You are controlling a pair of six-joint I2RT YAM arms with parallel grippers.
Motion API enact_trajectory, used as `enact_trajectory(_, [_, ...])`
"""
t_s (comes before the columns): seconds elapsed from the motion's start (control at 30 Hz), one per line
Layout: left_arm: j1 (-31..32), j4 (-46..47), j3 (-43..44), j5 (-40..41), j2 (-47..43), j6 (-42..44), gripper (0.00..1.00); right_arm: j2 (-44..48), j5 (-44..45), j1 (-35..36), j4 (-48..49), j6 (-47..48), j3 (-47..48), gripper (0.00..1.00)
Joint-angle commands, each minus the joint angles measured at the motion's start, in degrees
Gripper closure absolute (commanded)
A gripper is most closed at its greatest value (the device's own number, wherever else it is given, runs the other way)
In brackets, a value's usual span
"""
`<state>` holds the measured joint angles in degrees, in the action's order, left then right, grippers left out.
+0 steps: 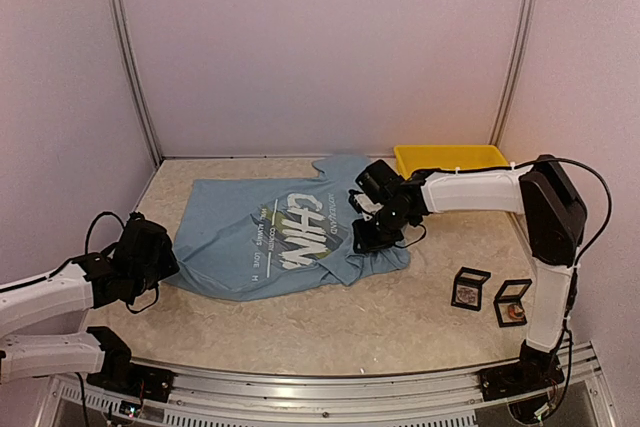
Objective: Pin the brooch onto the clothing
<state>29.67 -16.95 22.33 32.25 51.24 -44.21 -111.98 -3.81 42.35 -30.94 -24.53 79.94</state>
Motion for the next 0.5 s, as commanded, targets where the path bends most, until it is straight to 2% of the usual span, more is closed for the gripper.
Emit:
enact_trajectory(0.0, [0.0, 0.6, -0.6, 1.1, -1.2, 0.2, 1.0, -1.7, 0.5, -0.2, 0.4, -0.3, -0.9, 0.82])
enact_trajectory(0.1, [0.0, -0.2, -0.9, 0.7, -1.7, -1.0, 1.0, -2.0, 0.6, -0.3, 0.8, 0.1, -0.5, 0.95])
enact_trajectory(0.17, [0.1, -0.7, -1.2, 0.4, -2.3, -2.0, 1.0, -2.1, 0.5, -0.4, 0.7, 0.3, -0.5, 1.0])
enact_trajectory(0.37, [0.2, -2.5, -2.1, -0.9, -4.9, -4.5, 1.0, 1.0, -0.6, -0.9, 0.5, 0.6, -2.6, 1.0])
enact_trajectory(0.47, [0.2, -3.7, -1.7, -0.9, -5.9, -4.8, 1.0, 5.3, -1.9, -0.9, -3.1, 0.6, -5.2, 1.0])
